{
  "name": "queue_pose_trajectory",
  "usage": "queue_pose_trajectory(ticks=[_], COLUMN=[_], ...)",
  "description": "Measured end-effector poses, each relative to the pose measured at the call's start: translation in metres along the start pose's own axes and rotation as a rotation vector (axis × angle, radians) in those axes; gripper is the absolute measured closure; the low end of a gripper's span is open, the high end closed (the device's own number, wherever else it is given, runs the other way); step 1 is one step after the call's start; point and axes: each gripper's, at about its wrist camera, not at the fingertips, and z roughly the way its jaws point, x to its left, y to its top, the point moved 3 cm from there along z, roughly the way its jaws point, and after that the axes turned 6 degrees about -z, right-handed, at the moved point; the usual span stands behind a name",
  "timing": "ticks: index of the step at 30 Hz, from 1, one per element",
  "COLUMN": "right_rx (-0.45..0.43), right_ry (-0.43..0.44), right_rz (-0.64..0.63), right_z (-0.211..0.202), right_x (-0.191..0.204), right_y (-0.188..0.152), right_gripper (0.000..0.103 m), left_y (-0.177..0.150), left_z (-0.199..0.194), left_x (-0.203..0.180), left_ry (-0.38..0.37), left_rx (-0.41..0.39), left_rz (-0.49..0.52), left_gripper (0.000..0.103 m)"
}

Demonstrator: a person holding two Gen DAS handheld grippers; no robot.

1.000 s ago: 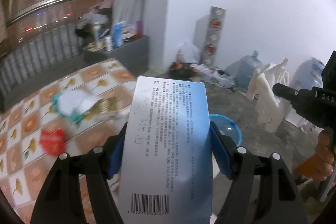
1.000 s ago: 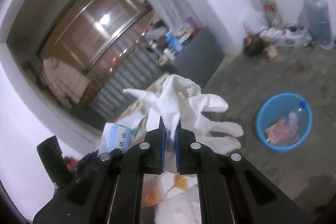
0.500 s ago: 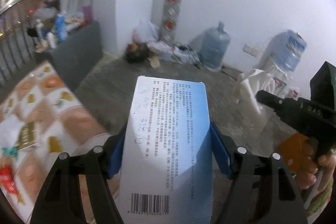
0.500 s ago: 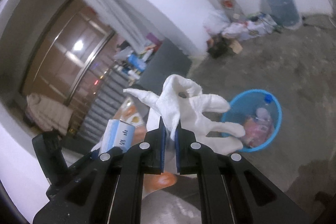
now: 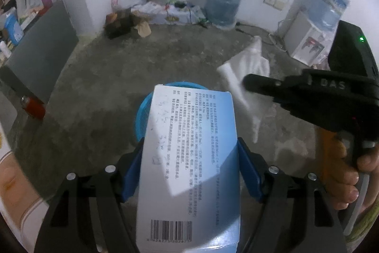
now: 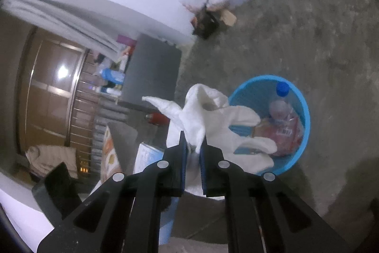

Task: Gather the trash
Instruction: 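Carry the tissue box and white gloves over the blue basket, then open both grippers to drop the box and gloves into the basket, then move both open grippers back toward the table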

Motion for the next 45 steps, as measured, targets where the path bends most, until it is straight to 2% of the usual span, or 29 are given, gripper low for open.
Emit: queue_pose_trajectory(ticks=[1, 3, 4, 5, 8, 13, 19, 23, 27, 31, 35, 37, 42, 45], right_rx=[0.008, 0.036, 0.055, 0.071, 0.111, 0.090, 0.085, 0.065, 0.047, 0.022, 0.015, 0.045, 0.144, 0.186], right_ry=[-0.013, -0.038, -0.064, -0.106, -0.173, -0.185, -0.157, -0.108, -0.062, -0.068, -0.129, -0.171, -0.298, -0.345], right_rz=[0.015, 0.055, 0.072, 0.083, 0.093, 0.070, 0.028, -0.020, -0.085, -0.113, -0.073, -0.016, 0.088, 0.132], right_z=[0.006, 0.023, 0.031, 0.037, 0.041, 0.027, 0.025, 0.017, 0.003, -0.018, -0.030, -0.026, 0.013, 0.042], right_x=[-0.005, -0.019, -0.027, -0.034, -0.047, -0.044, -0.032, -0.008, 0.014, 0.014, -0.011, -0.032, -0.091, -0.118], right_y=[0.003, 0.009, 0.010, 0.011, 0.007, -0.001, 0.001, 0.004, 0.002, -0.002, -0.012, -0.021, -0.050, -0.063], right_gripper=[0.089, 0.070, 0.056, 0.052, 0.050, 0.041, 0.038, 0.037, 0.037, 0.036, 0.034, 0.034, 0.034, 0.035], left_y=[0.002, 0.008, 0.010, 0.013, 0.020, 0.018, 0.012, 0.001, -0.017, -0.042, -0.085, -0.105, -0.171, -0.209], left_z=[0.006, 0.020, 0.024, 0.027, 0.028, 0.004, -0.035, -0.074, -0.112, -0.153, -0.197, -0.213, -0.249, -0.264], left_x=[0.002, 0.006, 0.008, 0.010, 0.014, 0.016, 0.023, 0.033, 0.054, 0.080, 0.117, 0.131, 0.172, 0.193], left_ry=[-0.001, -0.006, -0.006, 0.000, -0.018, -0.048, -0.073, -0.090, -0.109, -0.102, -0.077, -0.056, 0.013, 0.050], left_rx=[0.009, 0.023, 0.023, 0.017, 0.005, -0.039, -0.099, -0.153, -0.199, -0.251, -0.318, -0.343, -0.388, -0.399], left_rz=[-0.006, -0.024, -0.034, -0.048, -0.089, -0.094, -0.104, -0.115, -0.158, -0.194, -0.262, -0.297, -0.418, -0.478], left_gripper=[0.031, 0.028, 0.023, 0.023, 0.021, 0.018, 0.018, 0.018, 0.018, 0.017, 0.015, 0.015, 0.015, 0.015])
